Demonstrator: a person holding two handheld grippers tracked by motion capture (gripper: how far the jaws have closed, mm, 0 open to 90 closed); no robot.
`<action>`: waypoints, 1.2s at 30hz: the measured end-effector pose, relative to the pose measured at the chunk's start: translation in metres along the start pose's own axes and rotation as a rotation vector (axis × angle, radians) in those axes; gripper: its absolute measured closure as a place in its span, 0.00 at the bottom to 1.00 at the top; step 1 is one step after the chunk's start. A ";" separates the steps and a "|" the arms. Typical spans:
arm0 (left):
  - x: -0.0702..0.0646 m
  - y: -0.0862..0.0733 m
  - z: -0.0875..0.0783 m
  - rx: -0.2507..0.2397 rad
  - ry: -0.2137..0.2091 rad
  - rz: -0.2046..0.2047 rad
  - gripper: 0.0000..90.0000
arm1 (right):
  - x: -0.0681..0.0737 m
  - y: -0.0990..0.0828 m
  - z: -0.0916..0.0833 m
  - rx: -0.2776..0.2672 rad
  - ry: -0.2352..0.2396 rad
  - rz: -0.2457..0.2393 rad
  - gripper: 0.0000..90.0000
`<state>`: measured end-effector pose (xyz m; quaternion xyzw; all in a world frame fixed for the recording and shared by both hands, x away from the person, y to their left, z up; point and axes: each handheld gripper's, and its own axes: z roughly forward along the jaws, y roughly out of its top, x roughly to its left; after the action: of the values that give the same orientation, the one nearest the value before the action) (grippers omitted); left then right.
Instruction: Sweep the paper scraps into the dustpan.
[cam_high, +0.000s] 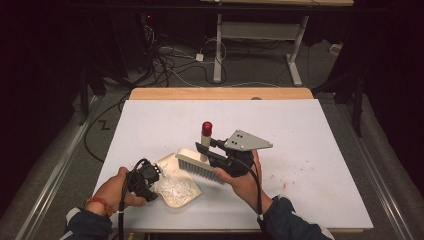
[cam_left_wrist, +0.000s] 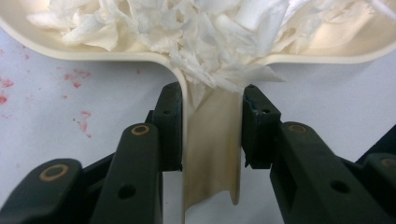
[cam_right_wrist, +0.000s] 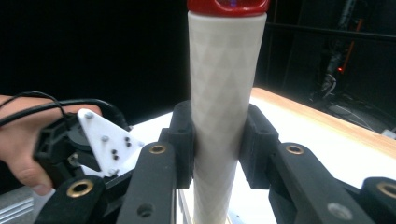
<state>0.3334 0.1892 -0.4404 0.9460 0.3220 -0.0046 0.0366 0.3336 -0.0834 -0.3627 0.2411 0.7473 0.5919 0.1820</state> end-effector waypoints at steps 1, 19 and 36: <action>0.000 0.000 0.000 -0.001 0.000 -0.001 0.70 | 0.000 -0.001 0.000 0.007 -0.010 -0.003 0.78; -0.002 0.000 0.000 0.005 0.004 -0.001 0.70 | 0.019 -0.016 -0.003 0.147 0.043 -0.056 0.78; -0.001 -0.001 0.000 0.000 -0.002 -0.004 0.70 | 0.007 -0.003 -0.021 0.103 0.019 -0.056 0.78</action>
<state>0.3317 0.1891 -0.4405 0.9453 0.3239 -0.0056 0.0370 0.3153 -0.0969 -0.3608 0.2236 0.7850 0.5494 0.1788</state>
